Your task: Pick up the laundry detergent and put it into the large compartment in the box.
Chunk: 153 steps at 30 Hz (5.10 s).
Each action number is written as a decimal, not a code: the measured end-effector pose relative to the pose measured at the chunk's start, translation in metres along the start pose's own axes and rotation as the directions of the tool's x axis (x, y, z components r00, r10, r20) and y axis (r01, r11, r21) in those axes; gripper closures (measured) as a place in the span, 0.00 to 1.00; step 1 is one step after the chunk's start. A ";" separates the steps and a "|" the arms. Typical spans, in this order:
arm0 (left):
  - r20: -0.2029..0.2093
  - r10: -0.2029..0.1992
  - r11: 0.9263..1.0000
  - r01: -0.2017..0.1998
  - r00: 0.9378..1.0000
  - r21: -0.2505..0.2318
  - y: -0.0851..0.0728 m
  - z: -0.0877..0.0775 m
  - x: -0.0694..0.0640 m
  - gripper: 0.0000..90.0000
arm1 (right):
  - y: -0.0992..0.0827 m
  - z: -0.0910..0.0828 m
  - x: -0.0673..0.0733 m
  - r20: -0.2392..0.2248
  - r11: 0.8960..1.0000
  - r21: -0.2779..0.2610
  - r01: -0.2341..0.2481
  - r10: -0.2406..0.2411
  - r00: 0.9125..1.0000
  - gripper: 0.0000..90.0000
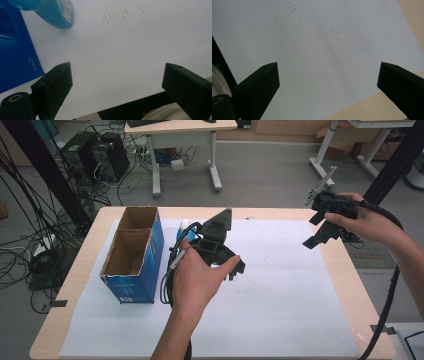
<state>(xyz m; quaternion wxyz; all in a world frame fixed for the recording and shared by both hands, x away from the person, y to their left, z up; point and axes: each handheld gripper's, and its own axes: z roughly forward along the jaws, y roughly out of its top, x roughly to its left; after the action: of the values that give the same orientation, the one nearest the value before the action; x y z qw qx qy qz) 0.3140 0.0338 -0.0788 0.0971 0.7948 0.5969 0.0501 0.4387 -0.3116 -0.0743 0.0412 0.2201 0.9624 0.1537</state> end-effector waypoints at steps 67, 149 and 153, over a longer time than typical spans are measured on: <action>-0.063 -0.157 0.981 0.148 0.986 -0.123 0.080 -0.037 0.062 0.10 | -0.001 -0.006 0.014 -0.019 0.999 0.014 0.033 -0.033 0.999 0.05; -0.137 -0.222 0.972 0.230 0.965 0.047 0.134 0.074 0.083 0.28 | -0.005 -0.003 0.018 -0.027 0.999 0.020 0.050 -0.049 0.998 0.05; -0.158 -0.212 0.975 0.220 0.964 0.037 0.133 0.075 0.080 0.36 | -0.006 -0.002 0.018 -0.027 0.998 0.019 0.052 -0.052 0.998 0.05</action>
<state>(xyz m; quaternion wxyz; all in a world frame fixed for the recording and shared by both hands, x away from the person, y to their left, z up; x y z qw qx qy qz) 0.4757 0.0678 -0.1264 0.0344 0.7210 0.6869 0.0841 0.4197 -0.3092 -0.0740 0.0303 0.1934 0.9697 0.1459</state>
